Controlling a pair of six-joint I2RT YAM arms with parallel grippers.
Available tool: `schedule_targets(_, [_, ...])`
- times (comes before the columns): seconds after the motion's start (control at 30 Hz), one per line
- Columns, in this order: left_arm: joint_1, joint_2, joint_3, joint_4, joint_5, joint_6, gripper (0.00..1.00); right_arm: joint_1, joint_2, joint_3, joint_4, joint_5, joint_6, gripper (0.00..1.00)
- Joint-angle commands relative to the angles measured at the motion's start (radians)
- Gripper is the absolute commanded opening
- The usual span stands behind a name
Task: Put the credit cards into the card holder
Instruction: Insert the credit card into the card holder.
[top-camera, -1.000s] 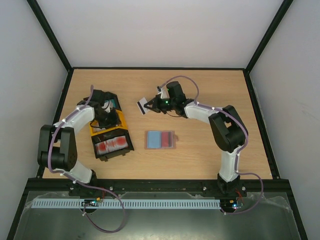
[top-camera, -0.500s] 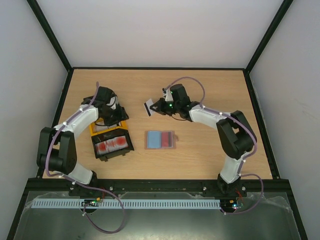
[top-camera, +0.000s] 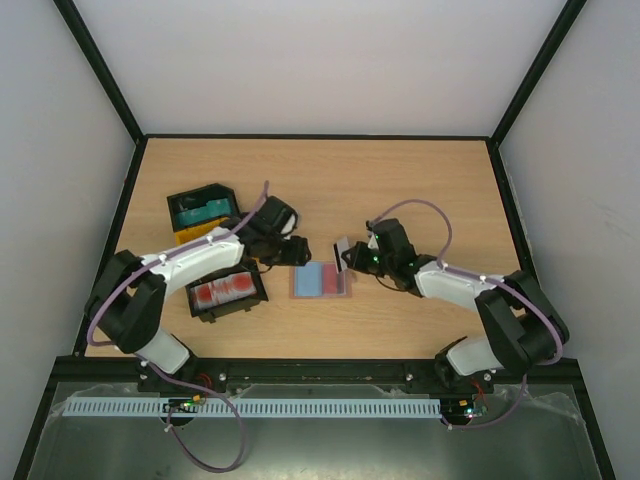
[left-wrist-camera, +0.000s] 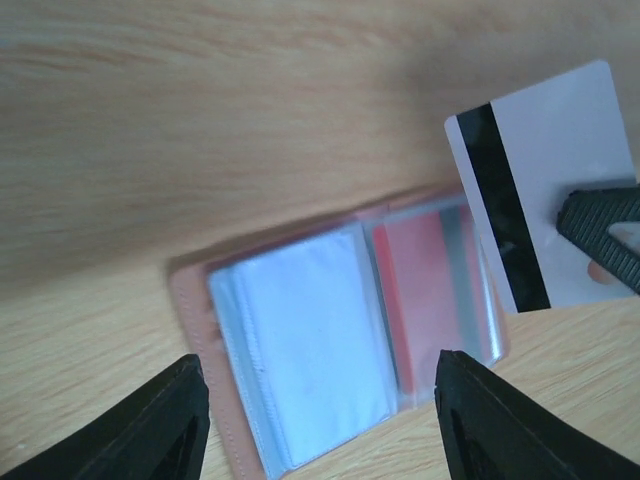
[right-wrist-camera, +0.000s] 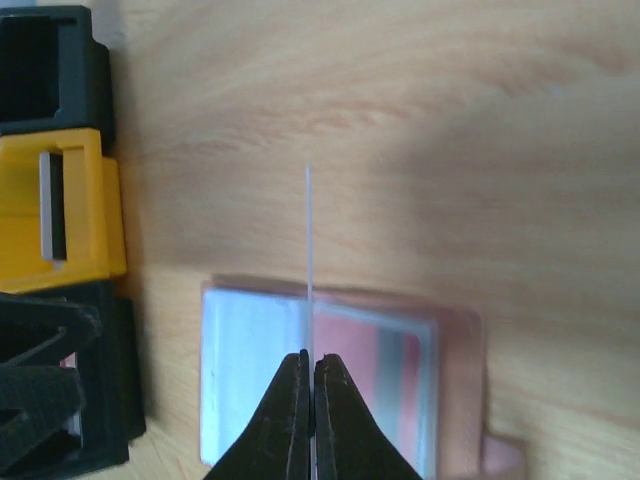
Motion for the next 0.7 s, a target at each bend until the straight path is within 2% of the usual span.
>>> schedule_targets(0.0, [-0.074,0.034,-0.053,0.054,-0.084,-0.009,0.61,0.006,-0.053,-0.153,0.262,-0.056,0.107,0.02])
schedule_targets(0.13, [-0.124,0.043,-0.135,0.116,-0.092,-0.049,0.54,0.054,-0.040,-0.257,0.445,-0.070,0.184,0.02])
schedule_targets(0.3, [-0.153,0.029,-0.219,0.155,-0.176,-0.098,0.49,0.114,-0.003,-0.353,0.648,-0.010,0.287,0.02])
schedule_targets(0.57, [-0.175,0.014,-0.288,0.193,-0.171,-0.131,0.43,0.196,0.102,-0.366,0.782,0.054,0.333,0.02])
schedule_targets(0.67, [-0.176,0.014,-0.304,0.205,-0.170,-0.139,0.38,0.203,0.143,-0.368,0.805,0.088,0.348,0.02])
